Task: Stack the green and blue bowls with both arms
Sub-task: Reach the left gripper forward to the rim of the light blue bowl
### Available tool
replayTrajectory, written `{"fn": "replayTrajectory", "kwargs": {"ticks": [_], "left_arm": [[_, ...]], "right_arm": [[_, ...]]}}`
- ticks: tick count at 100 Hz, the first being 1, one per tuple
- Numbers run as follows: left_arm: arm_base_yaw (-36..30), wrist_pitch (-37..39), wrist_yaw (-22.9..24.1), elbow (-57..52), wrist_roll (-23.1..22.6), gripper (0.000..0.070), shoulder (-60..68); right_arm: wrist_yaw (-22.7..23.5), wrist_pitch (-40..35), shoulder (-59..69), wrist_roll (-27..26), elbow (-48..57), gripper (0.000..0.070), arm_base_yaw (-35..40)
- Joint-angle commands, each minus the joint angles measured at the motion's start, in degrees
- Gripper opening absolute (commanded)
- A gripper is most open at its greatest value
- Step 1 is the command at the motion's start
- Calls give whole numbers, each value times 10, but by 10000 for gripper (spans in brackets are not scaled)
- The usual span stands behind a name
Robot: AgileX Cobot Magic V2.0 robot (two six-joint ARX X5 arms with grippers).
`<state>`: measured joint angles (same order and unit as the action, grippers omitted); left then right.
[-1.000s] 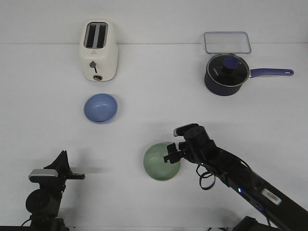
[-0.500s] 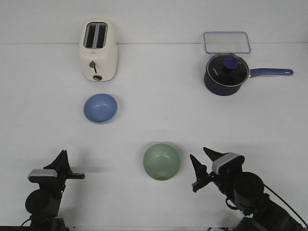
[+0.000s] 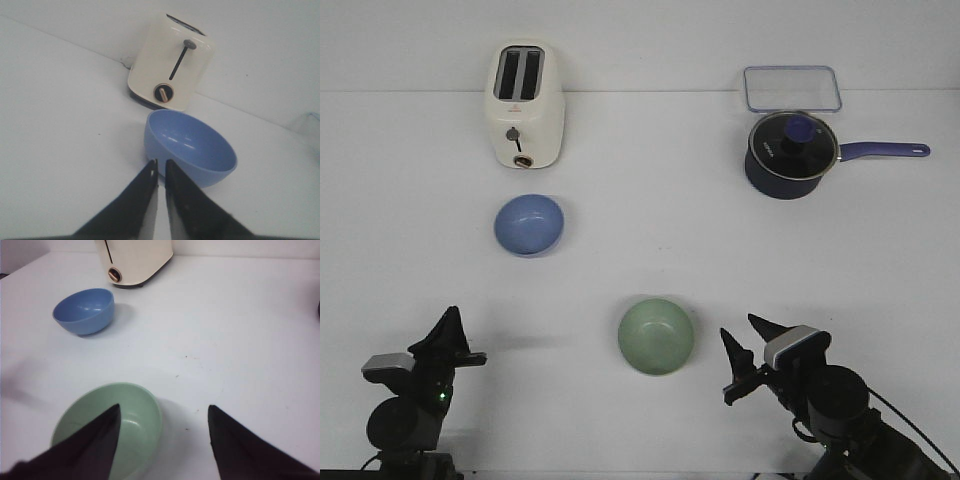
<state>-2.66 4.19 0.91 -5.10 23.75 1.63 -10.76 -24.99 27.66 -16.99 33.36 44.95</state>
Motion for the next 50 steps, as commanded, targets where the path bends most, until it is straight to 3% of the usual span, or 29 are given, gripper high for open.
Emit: {"fn": "replayTrajectory", "kwargs": {"ticks": [1, 11, 24, 29, 40, 43, 50], "left_arm": [[0, 7, 4, -71, 29, 12, 36], [0, -43, 0, -189, 1, 12, 148], [0, -168, -48, -379, -82, 38, 348], [0, -219, -68, -448, -109, 142, 423], [0, -302, -75, -569, -132, 485, 569], [0, -316, -75, -595, -134, 521, 603], [0, -342, -74, -642, -143, 512, 676]], "right_arm": [[-2, 9, 2, -8, 4, 360, 5], [-2, 9, 2, -7, 4, 360, 5], [-2, 10, 2, -7, 4, 360, 5], [-3, 10, 2, -7, 4, 360, 5], [-2, 10, 1, -7, 4, 360, 5], [-2, 10, 2, -7, 4, 360, 5], [-2, 10, 2, -7, 4, 360, 5]]}}
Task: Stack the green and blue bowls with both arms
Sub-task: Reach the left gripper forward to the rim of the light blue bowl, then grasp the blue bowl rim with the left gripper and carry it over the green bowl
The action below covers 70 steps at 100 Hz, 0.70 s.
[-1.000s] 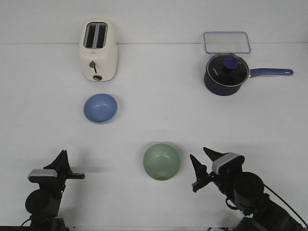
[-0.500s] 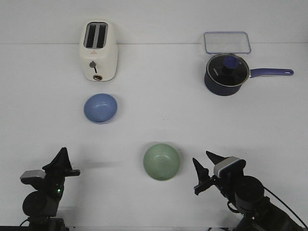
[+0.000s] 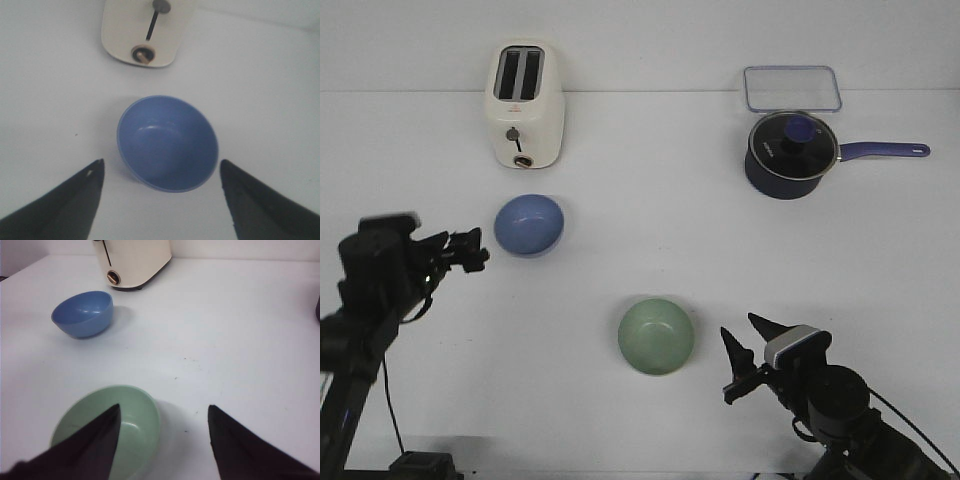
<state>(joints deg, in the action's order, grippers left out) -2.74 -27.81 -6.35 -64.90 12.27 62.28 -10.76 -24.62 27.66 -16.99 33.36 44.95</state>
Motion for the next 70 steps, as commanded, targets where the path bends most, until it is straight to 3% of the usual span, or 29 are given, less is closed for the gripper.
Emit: {"fn": "replayTrajectory", "kwargs": {"ticks": [1, 26, 55, 61, 70], "left_arm": [[1, -23, -1, -49, -29, 511, 80], [1, -7, -2, -106, -30, 508, 271], [1, 44, 7, -106, -37, 495, 384], [0, 50, 7, -106, -37, 424, 393], [-3, 54, 7, -106, -37, 193, 395]], "right_arm": [[-2, 6, 1, -7, 4, 360, 5], [-2, 14, 2, -7, 4, 360, 5], [-15, 15, 2, -7, 4, 360, 5], [-15, 15, 2, -7, 4, 360, 5], [-16, 15, 2, -7, 4, 360, 5]]}}
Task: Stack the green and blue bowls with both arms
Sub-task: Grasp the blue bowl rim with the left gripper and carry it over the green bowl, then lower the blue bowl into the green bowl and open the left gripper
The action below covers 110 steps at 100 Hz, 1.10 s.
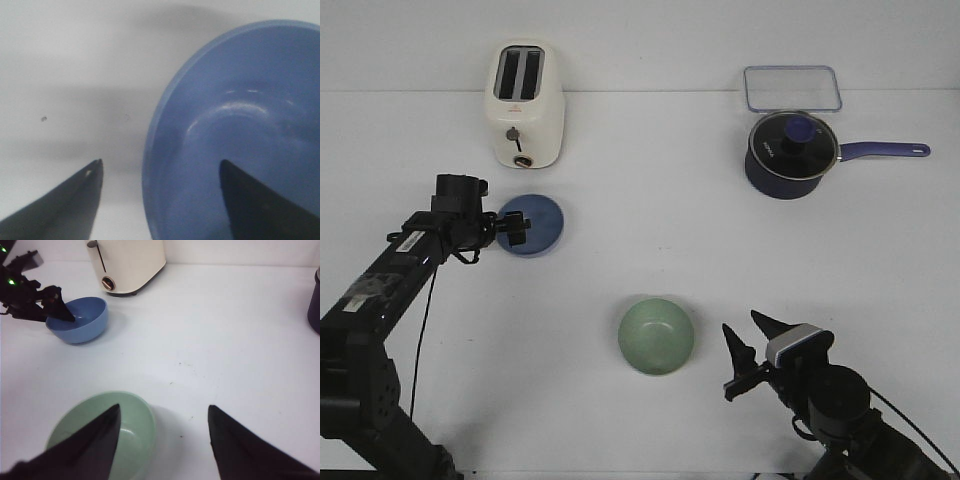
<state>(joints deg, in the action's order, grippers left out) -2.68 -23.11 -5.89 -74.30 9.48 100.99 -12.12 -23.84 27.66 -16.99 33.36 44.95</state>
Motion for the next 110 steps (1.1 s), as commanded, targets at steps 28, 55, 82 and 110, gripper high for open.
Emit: {"fn": "replayTrajectory", "kwargs": {"ticks": [28, 55, 82, 110], "left_arm": [[-8, 2, 2, -12, -13, 7, -2], [-19, -31, -90, -12, 3, 10, -138], [-153, -99, -105, -4, 7, 10, -230], [-327, 3, -42, 83, 66, 9, -209]], "right_arm": [[-4, 12, 1, -7, 4, 359, 5], [-6, 12, 1, -5, 4, 359, 5], [-41, 11, 1, 4, 4, 359, 5], [-49, 12, 2, 4, 4, 360, 5]]}}
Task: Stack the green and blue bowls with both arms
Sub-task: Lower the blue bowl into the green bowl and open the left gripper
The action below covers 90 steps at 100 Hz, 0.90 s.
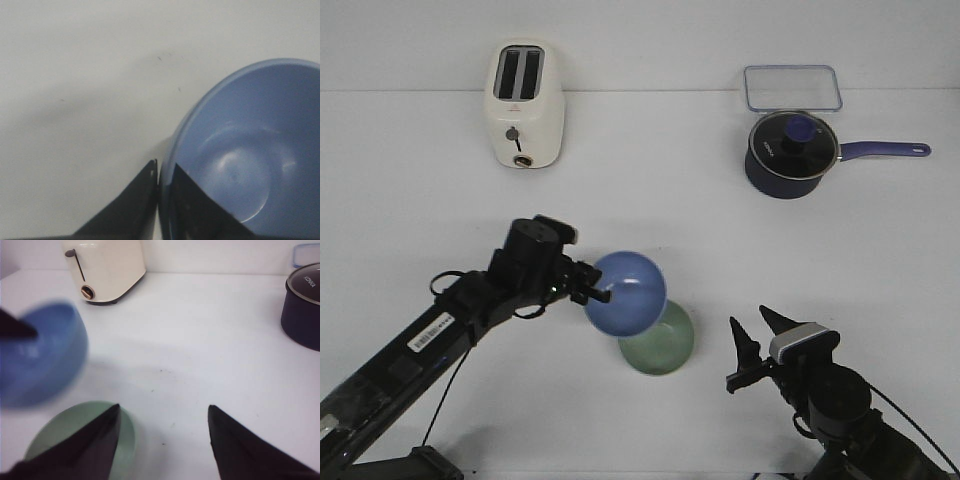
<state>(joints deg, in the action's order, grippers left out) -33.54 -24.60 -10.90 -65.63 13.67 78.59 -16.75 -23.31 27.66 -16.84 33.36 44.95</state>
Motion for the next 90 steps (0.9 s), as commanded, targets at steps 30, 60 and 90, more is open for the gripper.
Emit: {"fn": "replayTrajectory", "kwargs": {"ticks": [30, 60, 90], "left_arm": [[-82, 33, 21, -2, 25, 15, 99], [-83, 42, 21, -5, 24, 399, 79], [-33, -9, 143, 0, -17, 398, -165]], "right_arm": [[-3, 7, 1, 2, 4, 360, 5], [-2, 5, 1, 2, 4, 361, 5], [2, -2, 1, 2, 4, 360, 5]]}}
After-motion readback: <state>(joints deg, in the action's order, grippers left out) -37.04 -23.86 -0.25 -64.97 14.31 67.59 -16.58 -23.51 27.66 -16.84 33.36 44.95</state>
